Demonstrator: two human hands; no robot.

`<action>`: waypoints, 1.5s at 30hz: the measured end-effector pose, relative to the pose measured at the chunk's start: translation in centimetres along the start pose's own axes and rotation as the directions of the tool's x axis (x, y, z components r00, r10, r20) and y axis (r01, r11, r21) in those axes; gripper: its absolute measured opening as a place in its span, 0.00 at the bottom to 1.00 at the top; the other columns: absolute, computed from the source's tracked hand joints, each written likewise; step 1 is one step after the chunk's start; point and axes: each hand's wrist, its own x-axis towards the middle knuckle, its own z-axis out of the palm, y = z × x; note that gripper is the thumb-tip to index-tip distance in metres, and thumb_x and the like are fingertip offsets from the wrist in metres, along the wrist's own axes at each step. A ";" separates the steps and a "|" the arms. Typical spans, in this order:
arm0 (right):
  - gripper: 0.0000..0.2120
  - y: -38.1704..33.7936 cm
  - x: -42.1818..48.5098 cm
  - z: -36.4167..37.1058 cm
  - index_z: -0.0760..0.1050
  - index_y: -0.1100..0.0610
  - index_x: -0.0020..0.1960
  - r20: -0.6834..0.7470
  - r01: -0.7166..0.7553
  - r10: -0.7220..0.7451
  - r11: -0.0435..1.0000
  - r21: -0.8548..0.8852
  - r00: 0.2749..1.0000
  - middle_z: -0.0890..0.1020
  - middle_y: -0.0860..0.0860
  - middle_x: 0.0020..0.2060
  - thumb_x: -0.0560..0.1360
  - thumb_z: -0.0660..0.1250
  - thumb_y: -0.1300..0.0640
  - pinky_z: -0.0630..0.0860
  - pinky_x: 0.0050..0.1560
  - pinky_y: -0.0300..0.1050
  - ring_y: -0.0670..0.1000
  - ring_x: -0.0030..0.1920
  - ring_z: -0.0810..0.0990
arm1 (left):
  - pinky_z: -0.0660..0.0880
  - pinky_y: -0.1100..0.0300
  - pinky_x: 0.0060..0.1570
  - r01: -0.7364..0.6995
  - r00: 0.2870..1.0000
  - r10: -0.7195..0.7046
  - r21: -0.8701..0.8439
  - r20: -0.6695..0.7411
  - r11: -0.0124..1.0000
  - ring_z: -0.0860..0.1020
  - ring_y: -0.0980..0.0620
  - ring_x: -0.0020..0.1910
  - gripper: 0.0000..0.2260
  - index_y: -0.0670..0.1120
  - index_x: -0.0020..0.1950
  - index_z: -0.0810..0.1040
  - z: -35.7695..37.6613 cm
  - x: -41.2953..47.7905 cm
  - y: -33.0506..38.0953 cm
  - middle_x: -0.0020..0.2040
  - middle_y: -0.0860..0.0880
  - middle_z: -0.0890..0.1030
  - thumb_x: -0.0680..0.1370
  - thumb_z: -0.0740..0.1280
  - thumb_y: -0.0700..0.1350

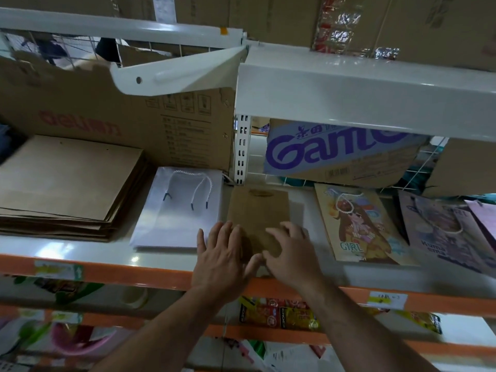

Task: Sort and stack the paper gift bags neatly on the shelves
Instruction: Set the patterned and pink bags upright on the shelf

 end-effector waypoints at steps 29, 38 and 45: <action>0.07 16.4 -6.8 -9.9 0.81 0.54 0.54 -0.344 -0.372 0.531 0.822 0.431 0.774 0.84 0.54 0.50 0.78 0.67 0.56 0.71 0.46 0.43 0.54 0.46 0.80 | 0.68 0.54 0.68 -0.058 0.998 0.045 -0.507 -0.038 0.860 0.67 0.53 0.66 0.25 0.48 0.74 0.65 0.7 0.5 13.9 0.69 0.50 0.70 0.80 0.65 0.55; 0.10 24.7 -4.9 -12.8 0.77 0.59 0.38 0.041 -0.532 0.620 0.635 0.560 0.783 0.80 0.56 0.33 0.73 0.65 0.53 0.80 0.44 0.59 0.60 0.37 0.82 | 0.78 0.56 0.52 0.544 0.829 -0.466 -0.637 0.309 0.547 0.79 0.47 0.55 0.28 0.42 0.73 0.68 2.4 6.0 23.4 0.60 0.47 0.80 0.78 0.69 0.54; 0.07 25.2 -4.5 -13.1 0.80 0.60 0.42 0.266 -0.488 0.502 0.387 0.782 0.823 0.79 0.56 0.32 0.78 0.66 0.62 0.73 0.29 0.43 0.51 0.30 0.76 | 0.71 0.59 0.33 0.634 0.762 -0.554 -0.561 0.335 0.532 0.78 0.50 0.42 0.13 0.41 0.50 0.78 3.0 7.1 25.9 0.44 0.47 0.80 0.73 0.75 0.47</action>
